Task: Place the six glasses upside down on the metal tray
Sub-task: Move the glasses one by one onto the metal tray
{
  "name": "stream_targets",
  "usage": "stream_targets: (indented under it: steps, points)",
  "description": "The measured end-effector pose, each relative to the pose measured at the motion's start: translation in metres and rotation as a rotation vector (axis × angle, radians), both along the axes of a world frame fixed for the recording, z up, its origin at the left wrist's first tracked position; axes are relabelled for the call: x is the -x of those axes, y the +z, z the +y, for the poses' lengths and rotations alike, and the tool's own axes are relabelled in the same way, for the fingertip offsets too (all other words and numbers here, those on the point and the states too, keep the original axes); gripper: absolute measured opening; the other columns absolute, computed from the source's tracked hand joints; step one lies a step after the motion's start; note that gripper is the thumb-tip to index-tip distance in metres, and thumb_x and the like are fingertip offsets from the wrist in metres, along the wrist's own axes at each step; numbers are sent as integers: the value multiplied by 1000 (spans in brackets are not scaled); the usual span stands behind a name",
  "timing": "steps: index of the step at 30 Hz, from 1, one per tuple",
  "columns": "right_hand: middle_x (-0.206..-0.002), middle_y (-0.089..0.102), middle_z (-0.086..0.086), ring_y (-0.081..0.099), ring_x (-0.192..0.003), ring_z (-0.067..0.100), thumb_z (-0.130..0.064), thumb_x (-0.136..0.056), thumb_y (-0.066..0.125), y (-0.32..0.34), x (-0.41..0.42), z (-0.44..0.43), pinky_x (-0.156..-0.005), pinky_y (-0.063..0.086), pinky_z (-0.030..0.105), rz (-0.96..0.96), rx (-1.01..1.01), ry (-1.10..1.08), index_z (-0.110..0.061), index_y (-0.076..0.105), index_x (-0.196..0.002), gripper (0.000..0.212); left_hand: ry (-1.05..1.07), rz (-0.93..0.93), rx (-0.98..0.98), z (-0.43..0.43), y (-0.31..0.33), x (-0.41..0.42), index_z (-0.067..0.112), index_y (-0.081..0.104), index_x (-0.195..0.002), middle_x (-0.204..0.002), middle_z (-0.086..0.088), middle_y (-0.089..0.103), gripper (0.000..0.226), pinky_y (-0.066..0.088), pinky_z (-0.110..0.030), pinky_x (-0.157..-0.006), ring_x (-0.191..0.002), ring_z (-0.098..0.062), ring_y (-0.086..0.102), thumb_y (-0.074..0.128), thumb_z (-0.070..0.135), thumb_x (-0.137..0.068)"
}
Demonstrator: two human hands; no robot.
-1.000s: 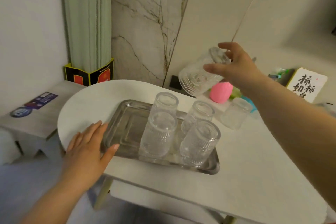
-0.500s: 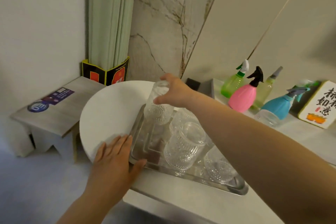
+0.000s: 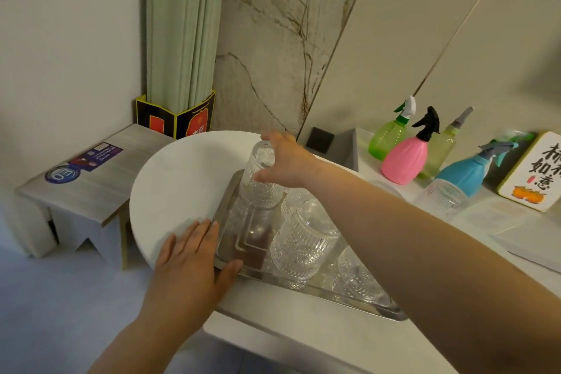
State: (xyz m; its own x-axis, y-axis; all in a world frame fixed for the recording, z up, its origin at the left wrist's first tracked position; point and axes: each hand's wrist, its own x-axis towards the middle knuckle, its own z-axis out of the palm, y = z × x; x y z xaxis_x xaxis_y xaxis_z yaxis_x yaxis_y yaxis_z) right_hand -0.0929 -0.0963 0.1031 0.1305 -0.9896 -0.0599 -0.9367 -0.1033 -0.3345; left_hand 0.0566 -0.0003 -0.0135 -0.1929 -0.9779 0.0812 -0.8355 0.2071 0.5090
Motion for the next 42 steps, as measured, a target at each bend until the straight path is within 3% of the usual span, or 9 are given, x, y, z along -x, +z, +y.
stream_targets:
  steps: [4, 9, 19, 22, 25, 28, 32, 35, 42]
  points:
    - [-144, 26, 13, 43, -122, 32, -26, -74, 67, 1, 0, 2, -96, 40, 36, 17, -7, 19, -14, 23, -136, 77, 5, 4, -3, 1, 0, 1, 20, 5, -142, -155, 2, 9, 67, -3, -34, -115, -142, -12, 2, 30, 52, -89]
    - [-142, 32, 13, 43, -121, 30, -31, -76, 65, 1, 3, 2, -91, 39, 34, 3, -71, 7, -15, 24, -135, 74, 7, 1, 6, 0, 0, 1, 20, 7, -142, -155, 1, 12, 66, -2, -33, -115, -142, -12, 4, 32, 50, -89]
    - [-146, 31, 10, 38, -128, 29, -35, -76, 65, -3, 10, 4, -101, 37, 38, 12, -22, 14, -16, 24, -137, 76, -3, 11, 43, 3, 3, 2, 20, 11, -142, -155, 1, 11, 66, -2, -34, -115, -142, -12, 5, 36, 50, -89]
    - [-144, 34, 10, 35, -129, 27, -37, -76, 64, 7, 25, 12, -104, 33, 39, -11, 66, -3, -15, 29, -135, 72, -46, 58, 134, 11, 12, 6, 15, 31, -137, -149, -6, 30, 70, 7, -35, -114, -139, -19, 21, 29, 59, -83]
    - [-139, 41, 10, 38, -126, 26, -34, -80, 60, 20, 53, 25, -102, 34, 37, -28, 188, -59, -14, 39, -129, 57, -187, 62, 295, 22, 24, 15, 8, 61, -111, -116, -13, 65, 74, 26, -29, -103, -114, -22, 54, 16, 61, -85]
    - [-131, 50, 11, 45, -118, 25, -26, -82, 57, 30, 91, 43, -93, 37, 31, -63, 349, -145, -12, 50, -120, 41, -306, 107, 388, 38, 28, 30, 10, 69, -94, -95, -7, 73, 71, 31, -28, -88, -94, -13, 45, 10, 50, -92]
    - [-125, 54, 11, 49, -109, 25, -21, -83, 56, 30, 149, 72, -82, 33, 26, -76, 465, -329, -12, 56, -113, 31, -524, 63, 471, 59, 17, 57, 14, 71, -90, -93, -1, 74, 68, 36, -24, -83, -97, -12, 50, 10, 44, -94]
    - [-129, 50, 14, 46, -114, 29, -22, -82, 57, 21, 192, 91, -89, 38, 35, -21, 440, -464, -12, 54, -116, 35, -594, -34, 414, 69, 12, 77, 16, 70, -95, -99, 0, 73, 69, 34, -23, -91, -95, -15, 67, 7, 43, -94]
    - [-141, 33, 17, 29, -128, 35, -25, -79, 62, 1, 261, 106, -106, 27, 43, -34, 393, -719, -12, 36, -131, 59, -503, -171, 357, 65, 8, 104, 10, 66, -104, -107, -6, 71, 72, 11, -19, -103, -98, -24, 67, 4, 44, -93]
